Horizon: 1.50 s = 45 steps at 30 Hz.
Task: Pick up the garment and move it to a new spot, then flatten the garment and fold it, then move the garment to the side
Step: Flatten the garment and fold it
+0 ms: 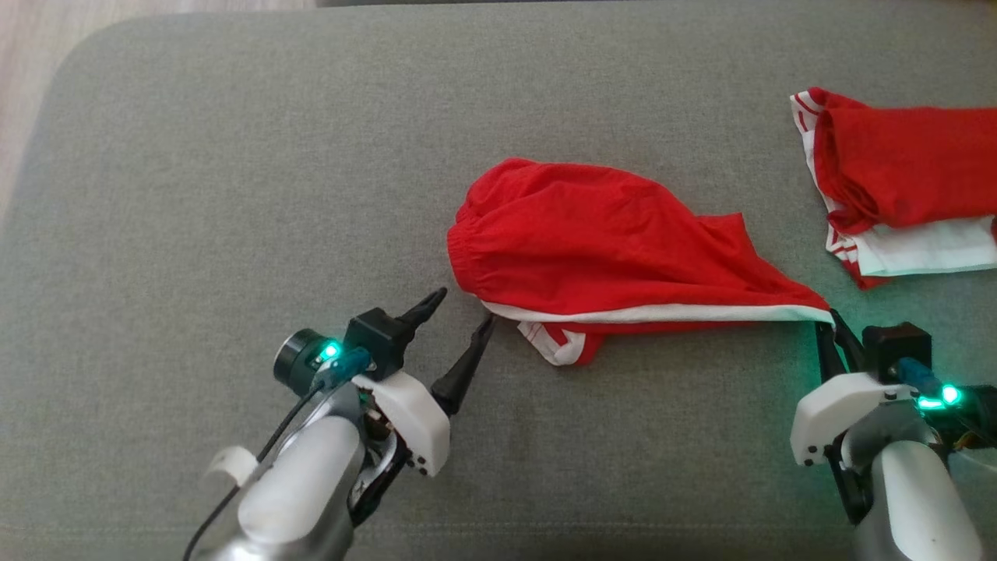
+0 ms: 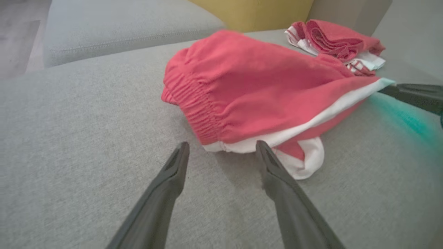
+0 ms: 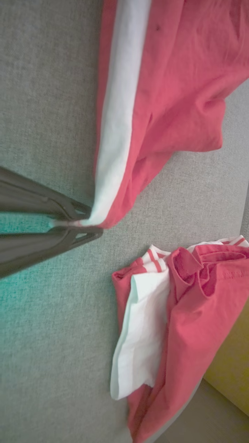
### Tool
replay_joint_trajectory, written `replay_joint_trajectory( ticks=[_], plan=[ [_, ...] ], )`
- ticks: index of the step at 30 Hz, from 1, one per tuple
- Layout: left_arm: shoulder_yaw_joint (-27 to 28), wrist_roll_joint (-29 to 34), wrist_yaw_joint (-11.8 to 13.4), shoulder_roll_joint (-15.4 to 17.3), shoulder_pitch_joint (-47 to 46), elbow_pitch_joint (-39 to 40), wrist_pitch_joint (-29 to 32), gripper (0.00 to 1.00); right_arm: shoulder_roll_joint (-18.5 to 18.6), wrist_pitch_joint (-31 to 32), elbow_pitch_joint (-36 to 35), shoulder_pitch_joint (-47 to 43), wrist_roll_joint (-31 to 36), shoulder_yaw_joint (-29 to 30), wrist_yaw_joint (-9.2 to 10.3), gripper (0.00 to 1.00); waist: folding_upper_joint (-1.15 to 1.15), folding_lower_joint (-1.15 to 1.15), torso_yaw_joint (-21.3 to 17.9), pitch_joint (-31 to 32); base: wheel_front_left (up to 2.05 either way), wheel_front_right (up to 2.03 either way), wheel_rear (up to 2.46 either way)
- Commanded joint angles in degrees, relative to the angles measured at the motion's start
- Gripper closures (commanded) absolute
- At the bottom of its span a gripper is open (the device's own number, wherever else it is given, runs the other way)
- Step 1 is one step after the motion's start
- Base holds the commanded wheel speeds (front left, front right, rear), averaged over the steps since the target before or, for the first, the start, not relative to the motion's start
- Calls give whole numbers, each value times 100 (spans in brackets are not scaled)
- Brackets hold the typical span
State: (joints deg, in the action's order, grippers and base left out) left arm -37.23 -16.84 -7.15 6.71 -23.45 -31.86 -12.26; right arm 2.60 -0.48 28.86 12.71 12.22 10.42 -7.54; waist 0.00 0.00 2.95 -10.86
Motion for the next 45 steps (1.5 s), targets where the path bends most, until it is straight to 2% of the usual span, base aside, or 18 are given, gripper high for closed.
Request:
replay_joint_trajectory(
  ticks=[1,4,20,21,22,23,33,38,44,45],
  plan=[
    [71,-84,-29,133,-319,91,-23,0,30,-10,-146,239,-20,-149,5,100,0,0,-12,-19,0,0,0],
    [-227,-259,-32,178,-480,-68,-45,0,29,-17,-137,278,-30,-166,5,100,0,0,-33,-50,0,0,0],
    [-835,-773,-33,138,-1236,-831,-226,0,28,-15,-180,383,-106,-324,5,100,0,0,-109,-227,0,0,0],
    [-875,-803,-33,141,-1260,-846,-233,24,28,-16,-180,391,-110,-332,5,100,0,0,-110,-232,0,0,0],
    [-907,-829,-33,146,-1281,-856,-240,76,28,-18,-178,398,-112,-336,5,100,0,0,-109,-234,0,0,0],
    [-923,-851,-33,151,-1299,-865,-247,100,28,-18,-176,405,-113,-336,5,100,0,0,-107,-229,0,0,0],
    [-730,-860,-22,424,-1221,-510,-272,100,44,-322,-317,525,-153,-535,5,100,0,0,54,297,0,0,0],
    [-625,-818,-23,785,-1378,-135,-244,100,227,-424,-652,822,-403,-929,5,100,0,0,93,723,0,0,0],
    [-469,-940,-28,1290,-1877,550,248,100,538,-280,-1184,1406,-743,-1485,5,100,0,0,81,1224,0,0,0],
    [-469,-940,-28,1290,-1877,550,248,100,538,-280,-1184,1406,-743,-1485,5,100,0,0,81,1224,0,0,0]
  ],
)
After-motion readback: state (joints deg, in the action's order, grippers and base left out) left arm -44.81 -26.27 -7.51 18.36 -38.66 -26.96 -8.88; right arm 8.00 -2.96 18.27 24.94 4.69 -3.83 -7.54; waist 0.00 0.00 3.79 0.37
